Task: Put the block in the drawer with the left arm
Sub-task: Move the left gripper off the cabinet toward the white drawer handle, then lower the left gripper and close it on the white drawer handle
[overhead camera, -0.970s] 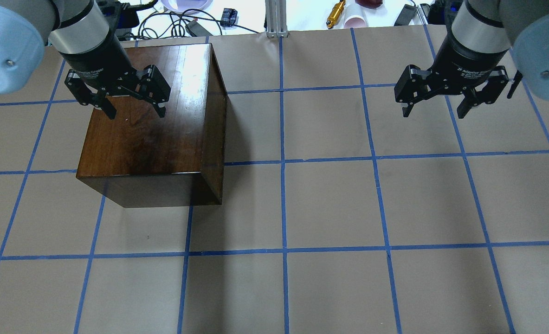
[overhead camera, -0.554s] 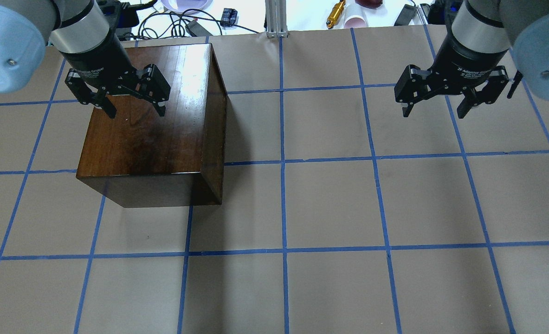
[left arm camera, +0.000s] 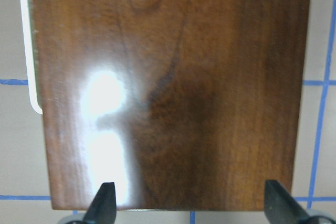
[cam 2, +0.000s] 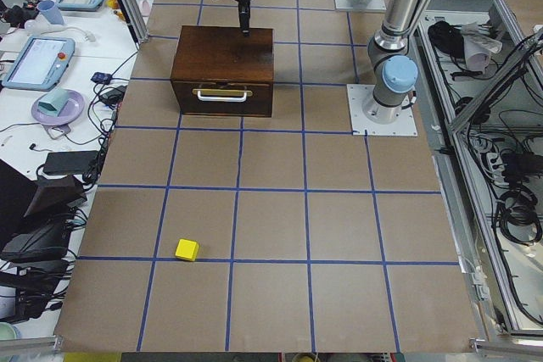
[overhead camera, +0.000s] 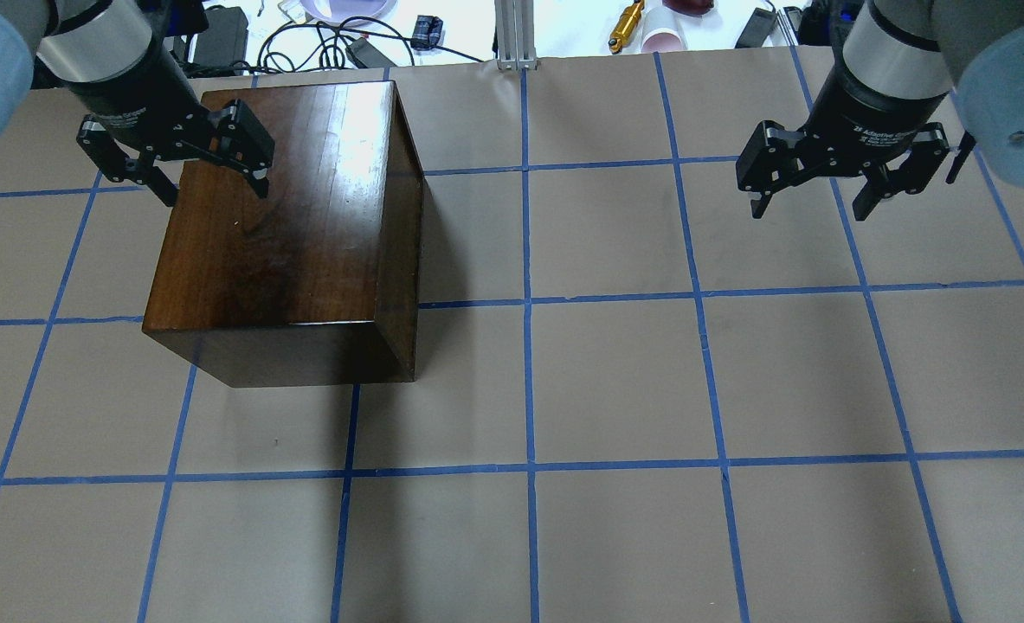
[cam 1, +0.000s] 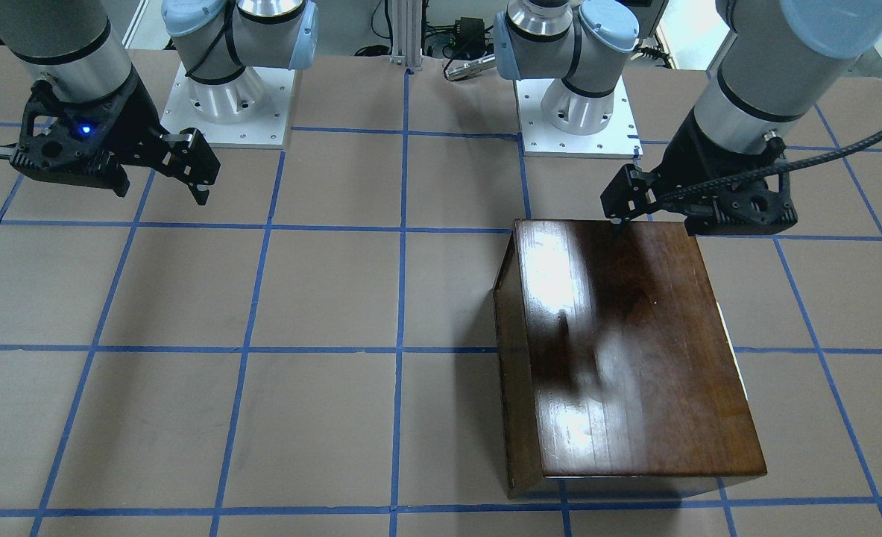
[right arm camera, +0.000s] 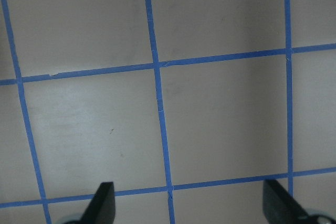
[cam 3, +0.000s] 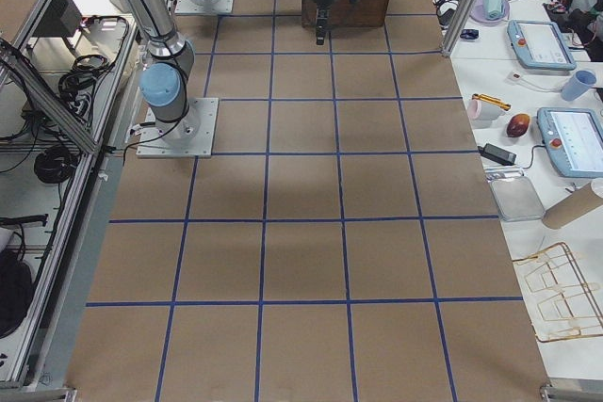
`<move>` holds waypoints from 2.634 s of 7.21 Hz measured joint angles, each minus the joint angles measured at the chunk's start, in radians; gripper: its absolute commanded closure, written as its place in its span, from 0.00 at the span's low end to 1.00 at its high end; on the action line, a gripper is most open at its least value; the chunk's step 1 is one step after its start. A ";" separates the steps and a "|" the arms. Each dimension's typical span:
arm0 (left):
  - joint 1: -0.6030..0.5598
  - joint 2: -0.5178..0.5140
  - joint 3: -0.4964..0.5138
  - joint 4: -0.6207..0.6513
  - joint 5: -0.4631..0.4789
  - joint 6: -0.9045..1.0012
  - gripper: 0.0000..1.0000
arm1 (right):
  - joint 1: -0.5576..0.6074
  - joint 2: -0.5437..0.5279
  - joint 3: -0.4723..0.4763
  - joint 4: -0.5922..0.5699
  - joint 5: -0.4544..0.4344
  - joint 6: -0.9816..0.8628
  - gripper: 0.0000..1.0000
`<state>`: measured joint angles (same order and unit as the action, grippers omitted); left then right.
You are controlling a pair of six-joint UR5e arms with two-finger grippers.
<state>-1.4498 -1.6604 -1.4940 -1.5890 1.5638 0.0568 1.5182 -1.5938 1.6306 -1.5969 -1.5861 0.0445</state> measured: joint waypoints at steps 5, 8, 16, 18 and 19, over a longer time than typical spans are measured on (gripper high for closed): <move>0.200 -0.089 0.093 0.016 -0.007 0.232 0.00 | 0.000 0.000 0.000 0.000 0.000 0.000 0.00; 0.345 -0.165 0.155 0.020 -0.012 0.422 0.00 | 0.000 0.000 0.000 0.000 0.000 0.000 0.00; 0.402 -0.347 0.140 0.068 -0.190 0.650 0.00 | 0.000 0.000 0.000 0.000 0.000 0.000 0.00; 0.401 -0.362 0.121 0.069 -0.222 0.672 0.00 | 0.000 0.000 0.000 0.000 0.000 0.000 0.00; 0.400 -0.369 0.109 0.077 -0.227 0.675 0.00 | 0.000 0.000 0.000 0.000 0.000 0.000 0.00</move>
<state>-1.0500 -2.0292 -1.3849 -1.5125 1.3364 0.7322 1.5186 -1.5938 1.6308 -1.5969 -1.5861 0.0445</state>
